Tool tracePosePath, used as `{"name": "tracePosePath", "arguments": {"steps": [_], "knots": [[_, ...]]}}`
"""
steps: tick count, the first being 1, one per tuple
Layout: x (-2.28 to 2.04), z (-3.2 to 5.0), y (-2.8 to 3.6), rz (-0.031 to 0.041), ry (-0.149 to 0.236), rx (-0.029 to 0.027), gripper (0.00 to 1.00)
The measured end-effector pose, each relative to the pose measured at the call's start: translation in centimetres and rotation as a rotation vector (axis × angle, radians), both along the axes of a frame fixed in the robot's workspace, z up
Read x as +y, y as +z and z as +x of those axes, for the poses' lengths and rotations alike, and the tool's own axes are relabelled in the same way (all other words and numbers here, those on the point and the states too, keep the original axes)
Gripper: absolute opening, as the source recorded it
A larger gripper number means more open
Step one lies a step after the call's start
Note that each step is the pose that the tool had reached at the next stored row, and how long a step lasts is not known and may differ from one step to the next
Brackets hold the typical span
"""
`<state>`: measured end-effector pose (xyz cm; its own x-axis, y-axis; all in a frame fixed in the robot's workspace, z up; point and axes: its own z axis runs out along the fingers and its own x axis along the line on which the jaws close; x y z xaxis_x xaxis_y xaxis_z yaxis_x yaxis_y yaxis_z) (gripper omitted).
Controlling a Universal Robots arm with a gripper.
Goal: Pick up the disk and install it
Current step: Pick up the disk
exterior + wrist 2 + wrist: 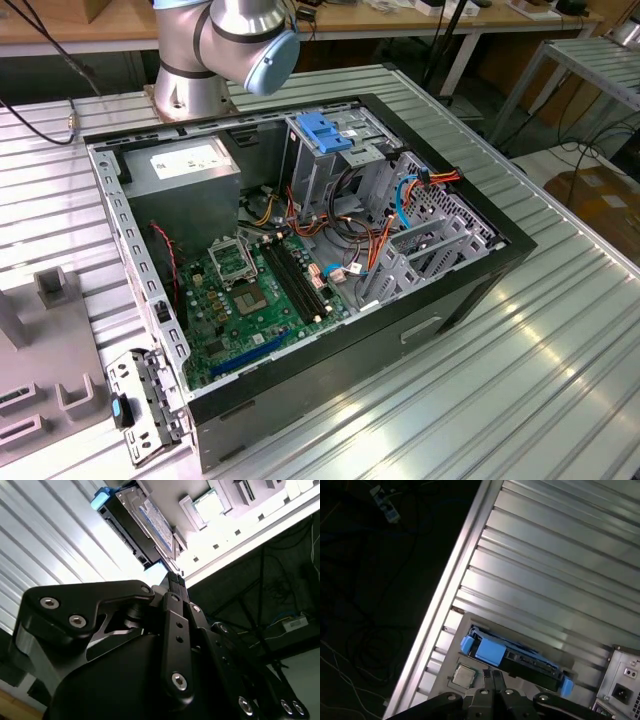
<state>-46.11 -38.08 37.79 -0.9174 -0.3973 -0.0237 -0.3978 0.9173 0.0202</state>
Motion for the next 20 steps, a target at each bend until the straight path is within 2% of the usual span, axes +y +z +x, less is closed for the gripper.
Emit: {"name": "tracePosePath", "arguments": {"steps": [7,13,18,20], "knots": [[0.0,0.0,-0.02,-0.0058,0.128,-0.0002,0.11],[0.0,0.0,-0.04,-0.0094,0.205,-0.0013,0.11],[0.0,0.0,-0.04,-0.0126,0.294,-0.0023,0.11],[0.0,0.0,-0.04,-0.013,0.313,-0.0024,0.11]]}}
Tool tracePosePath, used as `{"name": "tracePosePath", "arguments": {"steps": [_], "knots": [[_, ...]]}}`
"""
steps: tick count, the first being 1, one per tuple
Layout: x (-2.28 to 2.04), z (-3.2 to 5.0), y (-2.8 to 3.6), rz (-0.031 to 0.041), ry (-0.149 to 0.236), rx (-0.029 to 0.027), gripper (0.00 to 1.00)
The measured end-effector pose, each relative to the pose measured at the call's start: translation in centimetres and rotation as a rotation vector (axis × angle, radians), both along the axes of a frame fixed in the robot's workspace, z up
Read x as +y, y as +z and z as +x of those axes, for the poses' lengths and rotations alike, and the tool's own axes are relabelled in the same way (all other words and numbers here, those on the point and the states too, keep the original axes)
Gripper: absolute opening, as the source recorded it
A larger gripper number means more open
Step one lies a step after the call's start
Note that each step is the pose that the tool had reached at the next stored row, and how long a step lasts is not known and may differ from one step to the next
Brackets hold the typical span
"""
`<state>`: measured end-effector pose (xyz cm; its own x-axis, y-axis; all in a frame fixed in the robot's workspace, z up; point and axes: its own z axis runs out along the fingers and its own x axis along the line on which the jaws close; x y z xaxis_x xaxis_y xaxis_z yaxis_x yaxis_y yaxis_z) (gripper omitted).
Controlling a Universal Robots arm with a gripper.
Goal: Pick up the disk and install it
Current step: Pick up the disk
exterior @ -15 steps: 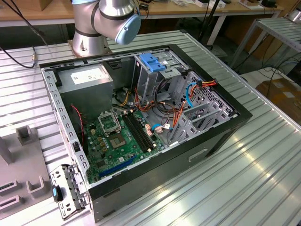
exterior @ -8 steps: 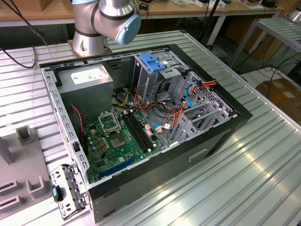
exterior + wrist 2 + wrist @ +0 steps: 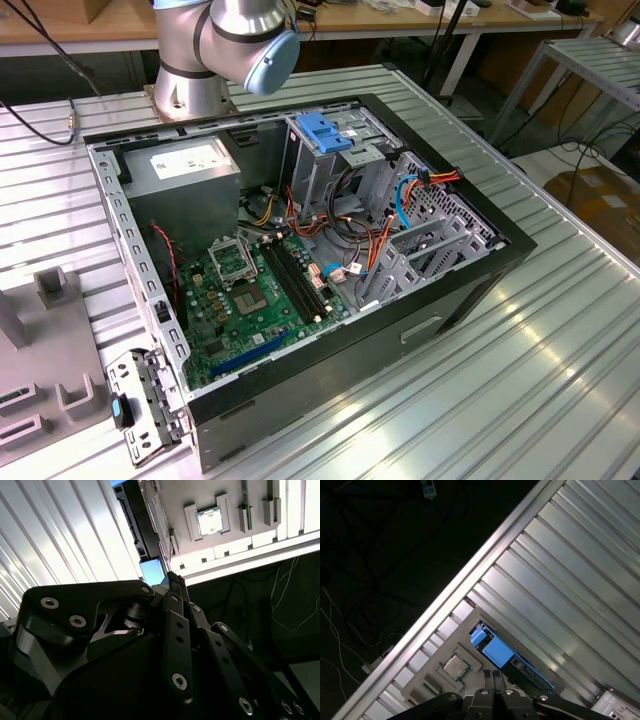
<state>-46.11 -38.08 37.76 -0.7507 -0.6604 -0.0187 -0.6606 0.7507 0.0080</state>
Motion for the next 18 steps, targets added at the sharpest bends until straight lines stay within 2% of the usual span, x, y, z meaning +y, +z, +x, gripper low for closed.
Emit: {"name": "tracePosePath", "arguments": {"steps": [5,18], "knots": [[0.0,0.0,0.0,-0.0011,0.057,-0.0001,0.11],[0.0,0.0,-0.01,-0.0026,0.139,-0.0035,0.11]]}}
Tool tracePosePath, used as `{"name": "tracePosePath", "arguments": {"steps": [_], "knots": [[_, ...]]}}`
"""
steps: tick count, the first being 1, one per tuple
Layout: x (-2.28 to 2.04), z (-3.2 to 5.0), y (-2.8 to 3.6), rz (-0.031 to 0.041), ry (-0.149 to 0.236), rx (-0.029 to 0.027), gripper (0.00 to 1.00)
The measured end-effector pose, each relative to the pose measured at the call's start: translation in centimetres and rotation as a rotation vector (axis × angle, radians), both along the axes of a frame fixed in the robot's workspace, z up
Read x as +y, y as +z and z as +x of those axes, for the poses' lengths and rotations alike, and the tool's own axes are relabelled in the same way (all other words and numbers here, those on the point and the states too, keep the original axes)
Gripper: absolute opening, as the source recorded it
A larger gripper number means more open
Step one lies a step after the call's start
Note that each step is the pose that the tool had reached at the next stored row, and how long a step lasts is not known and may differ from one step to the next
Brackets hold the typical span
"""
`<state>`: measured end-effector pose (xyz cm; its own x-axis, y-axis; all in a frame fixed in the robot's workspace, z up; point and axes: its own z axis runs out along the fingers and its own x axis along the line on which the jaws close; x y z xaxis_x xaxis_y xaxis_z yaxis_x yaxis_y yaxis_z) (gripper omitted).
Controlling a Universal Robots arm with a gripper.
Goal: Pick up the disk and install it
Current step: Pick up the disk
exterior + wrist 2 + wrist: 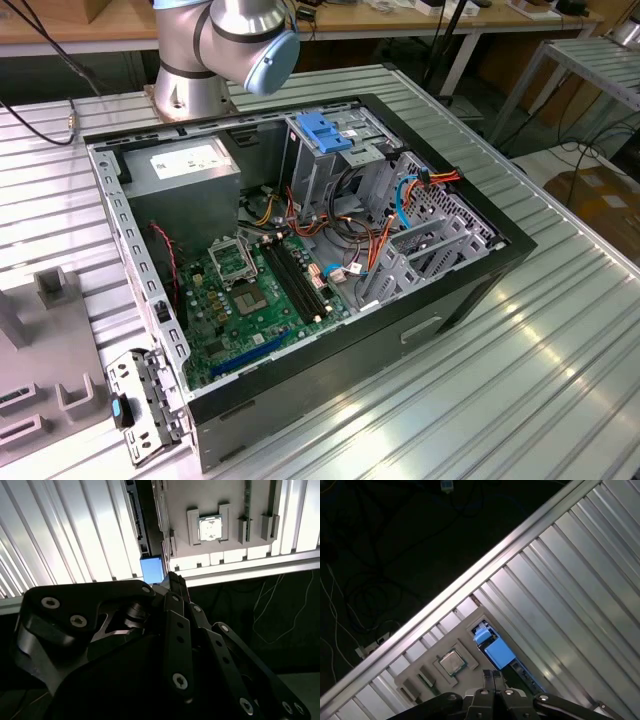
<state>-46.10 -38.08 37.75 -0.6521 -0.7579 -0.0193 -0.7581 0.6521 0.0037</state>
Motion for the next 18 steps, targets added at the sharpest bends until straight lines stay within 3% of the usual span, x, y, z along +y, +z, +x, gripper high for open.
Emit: {"name": "tracePosePath", "arguments": {"steps": [13,15,18], "knots": [[0.0,0.0,-0.07,-0.0003,0.095,-0.0012,0.11],[0.0,0.0,-0.21,0.0085,0.108,-0.0016,0.11],[0.0,0.0,-0.33,0.0093,0.157,-0.0014,0.11]]}}
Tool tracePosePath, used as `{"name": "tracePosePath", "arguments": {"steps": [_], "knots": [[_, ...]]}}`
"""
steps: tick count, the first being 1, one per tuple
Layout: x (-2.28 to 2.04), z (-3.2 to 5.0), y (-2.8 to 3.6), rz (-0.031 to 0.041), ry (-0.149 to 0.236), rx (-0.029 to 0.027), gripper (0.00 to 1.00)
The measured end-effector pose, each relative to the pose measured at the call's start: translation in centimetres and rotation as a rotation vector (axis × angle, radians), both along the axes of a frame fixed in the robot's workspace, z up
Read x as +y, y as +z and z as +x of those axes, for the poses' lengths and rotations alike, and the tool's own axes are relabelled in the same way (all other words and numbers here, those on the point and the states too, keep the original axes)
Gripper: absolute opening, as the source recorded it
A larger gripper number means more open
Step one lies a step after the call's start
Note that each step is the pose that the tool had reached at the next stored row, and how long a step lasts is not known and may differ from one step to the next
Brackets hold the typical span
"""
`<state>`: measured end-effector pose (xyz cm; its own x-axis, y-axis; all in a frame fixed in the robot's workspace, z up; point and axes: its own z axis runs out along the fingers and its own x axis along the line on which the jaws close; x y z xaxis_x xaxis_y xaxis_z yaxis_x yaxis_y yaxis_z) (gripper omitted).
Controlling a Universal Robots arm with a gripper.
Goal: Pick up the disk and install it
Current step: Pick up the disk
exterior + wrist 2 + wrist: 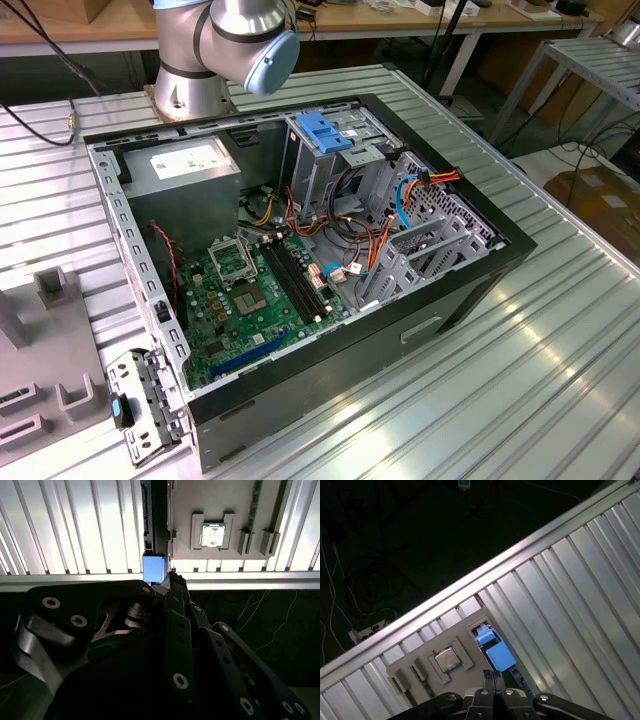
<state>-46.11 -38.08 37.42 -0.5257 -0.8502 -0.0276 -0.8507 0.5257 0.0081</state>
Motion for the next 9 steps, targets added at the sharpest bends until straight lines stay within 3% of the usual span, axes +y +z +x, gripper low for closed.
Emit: {"name": "tracePosePath", "arguments": {"steps": [6,7,9], "knots": [[0.0,0.0,-0.22,0.0,0.122,-0.0003,0.11],[0.0,0.0,-0.31,-0.0001,0.165,-0.0013,0.11],[-0.01,0.0,-0.47,-0.0003,0.216,-0.0043,0.11]]}}
